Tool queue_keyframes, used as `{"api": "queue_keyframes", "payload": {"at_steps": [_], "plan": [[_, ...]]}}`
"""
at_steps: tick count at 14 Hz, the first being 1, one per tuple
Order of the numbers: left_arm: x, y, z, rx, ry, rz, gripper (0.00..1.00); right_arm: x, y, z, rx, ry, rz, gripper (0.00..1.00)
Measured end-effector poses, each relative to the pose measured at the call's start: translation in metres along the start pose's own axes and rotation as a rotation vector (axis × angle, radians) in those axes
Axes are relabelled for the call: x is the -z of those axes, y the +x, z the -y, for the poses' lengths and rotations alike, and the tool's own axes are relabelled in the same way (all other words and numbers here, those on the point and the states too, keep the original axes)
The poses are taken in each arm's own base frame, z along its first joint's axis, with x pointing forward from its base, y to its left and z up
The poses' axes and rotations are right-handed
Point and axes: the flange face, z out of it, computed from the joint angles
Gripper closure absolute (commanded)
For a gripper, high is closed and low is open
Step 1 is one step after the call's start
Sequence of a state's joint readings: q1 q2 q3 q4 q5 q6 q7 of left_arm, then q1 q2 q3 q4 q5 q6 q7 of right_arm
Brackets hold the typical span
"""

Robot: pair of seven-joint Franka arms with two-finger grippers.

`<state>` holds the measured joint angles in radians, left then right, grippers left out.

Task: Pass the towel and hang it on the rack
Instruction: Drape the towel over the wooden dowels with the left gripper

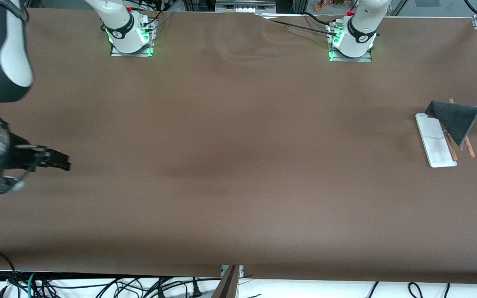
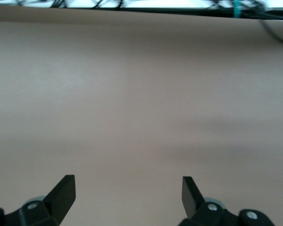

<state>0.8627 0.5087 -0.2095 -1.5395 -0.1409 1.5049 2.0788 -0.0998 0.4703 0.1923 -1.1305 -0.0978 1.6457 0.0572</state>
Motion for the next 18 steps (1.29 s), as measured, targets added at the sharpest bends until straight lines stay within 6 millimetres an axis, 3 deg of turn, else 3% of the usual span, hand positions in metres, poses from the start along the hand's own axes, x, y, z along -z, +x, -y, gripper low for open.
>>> {"api": "queue_keyframes", "payload": {"at_steps": [3,8,13,14,15,16,18], "plan": [[-0.001,-0.014,0.011,-0.045,0.003,-0.012,1.0,0.027,-0.029,-0.009,-0.005,-0.068,0.01,0.0],[0.007,-0.049,0.016,-0.064,0.039,-0.013,1.0,0.041,-0.072,-0.002,0.004,-0.102,0.031,0.0],[0.001,-0.082,0.011,-0.084,0.052,-0.012,1.0,0.048,-0.105,0.005,0.012,-0.108,0.047,0.0],[0.0,-0.087,0.011,-0.088,0.059,-0.009,0.82,0.048,-0.108,0.009,0.01,-0.076,0.049,0.0],[-0.001,-0.091,0.011,-0.092,0.067,-0.006,0.52,0.049,-0.11,0.012,0.007,-0.043,0.049,0.0],[-0.003,-0.094,0.011,-0.091,0.069,-0.008,0.01,0.051,-0.111,0.014,0.004,-0.024,0.048,0.0],[-0.008,-0.107,0.009,-0.084,0.07,-0.013,0.0,0.052,-0.112,0.008,-0.017,0.01,0.049,0.0]]}}
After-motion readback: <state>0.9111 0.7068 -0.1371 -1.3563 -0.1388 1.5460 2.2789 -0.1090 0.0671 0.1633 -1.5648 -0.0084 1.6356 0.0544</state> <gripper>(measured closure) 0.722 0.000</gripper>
